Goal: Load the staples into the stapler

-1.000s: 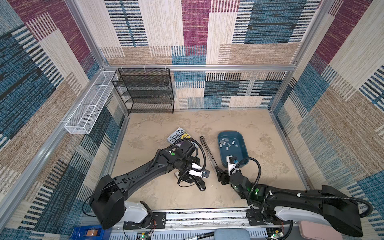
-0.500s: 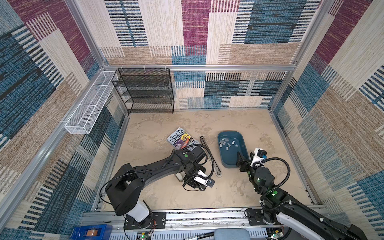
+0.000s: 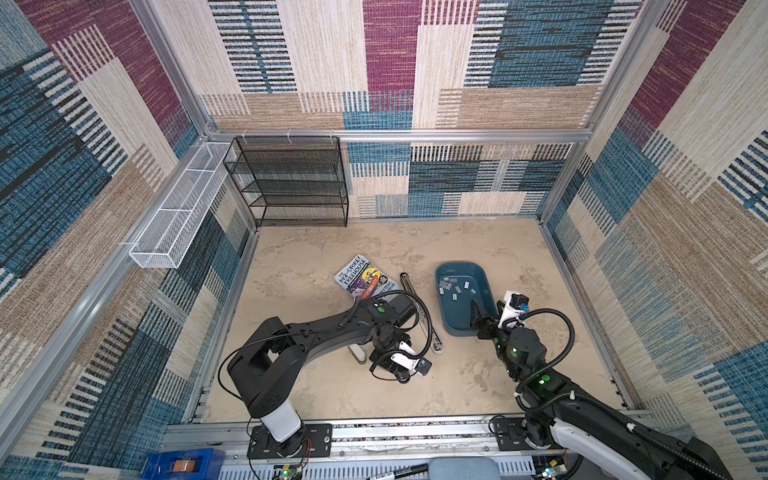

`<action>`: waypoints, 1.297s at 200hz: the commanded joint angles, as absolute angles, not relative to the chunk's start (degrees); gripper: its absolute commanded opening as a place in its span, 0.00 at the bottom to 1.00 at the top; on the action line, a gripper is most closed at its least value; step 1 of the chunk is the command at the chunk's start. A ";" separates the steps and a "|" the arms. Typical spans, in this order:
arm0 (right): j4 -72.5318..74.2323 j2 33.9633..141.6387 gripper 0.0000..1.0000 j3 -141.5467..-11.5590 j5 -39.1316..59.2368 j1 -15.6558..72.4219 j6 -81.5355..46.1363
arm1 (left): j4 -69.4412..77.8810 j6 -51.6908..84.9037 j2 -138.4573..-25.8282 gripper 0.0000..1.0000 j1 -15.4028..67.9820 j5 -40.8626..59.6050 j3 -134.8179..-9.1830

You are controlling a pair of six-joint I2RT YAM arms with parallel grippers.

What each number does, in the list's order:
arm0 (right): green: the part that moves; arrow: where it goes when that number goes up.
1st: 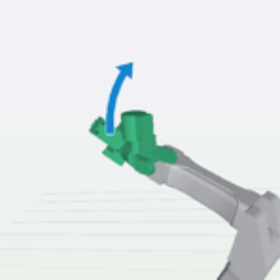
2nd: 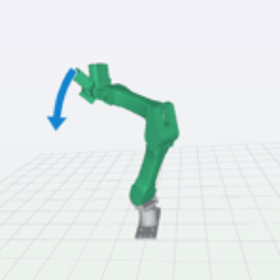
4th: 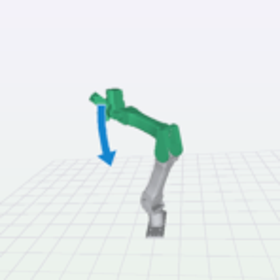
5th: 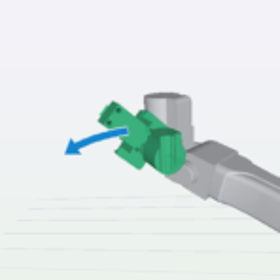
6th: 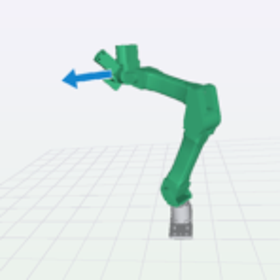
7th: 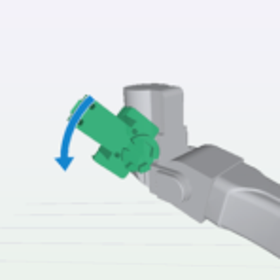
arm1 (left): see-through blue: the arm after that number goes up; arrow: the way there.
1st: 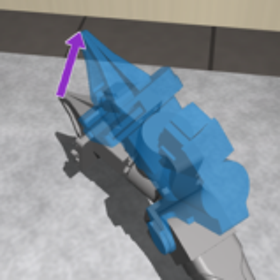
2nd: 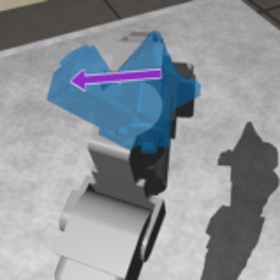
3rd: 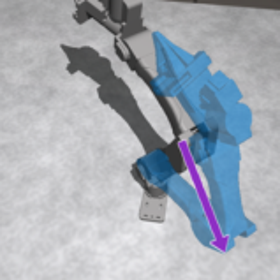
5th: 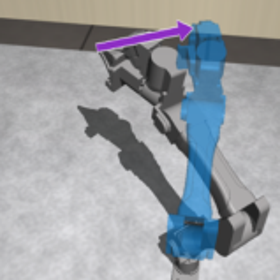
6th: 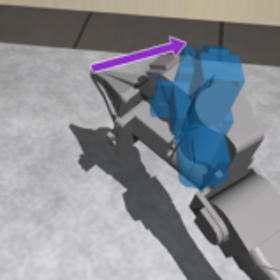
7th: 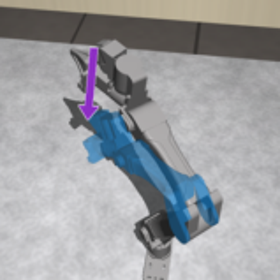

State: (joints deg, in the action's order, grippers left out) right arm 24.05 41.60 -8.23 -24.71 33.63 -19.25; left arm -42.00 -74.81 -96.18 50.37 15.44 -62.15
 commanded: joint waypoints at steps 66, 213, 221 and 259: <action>26.17 39.69 0.84 -7.37 -23.34 33.57 -18.45 | -44.27 -75.41 -98.08 0.39 49.72 15.10 -64.34; 26.46 39.37 0.84 -7.22 -22.52 33.57 -18.07 | -45.69 -75.50 -97.98 0.41 47.76 20.17 -65.48; 26.37 39.37 0.84 -7.21 -22.57 33.54 -18.07 | -45.64 -75.42 -98.02 0.42 47.79 20.26 -65.48; 26.29 38.88 0.84 -7.03 -22.37 33.51 -18.05 | -45.87 -75.58 -99.03 0.46 47.80 19.64 -65.34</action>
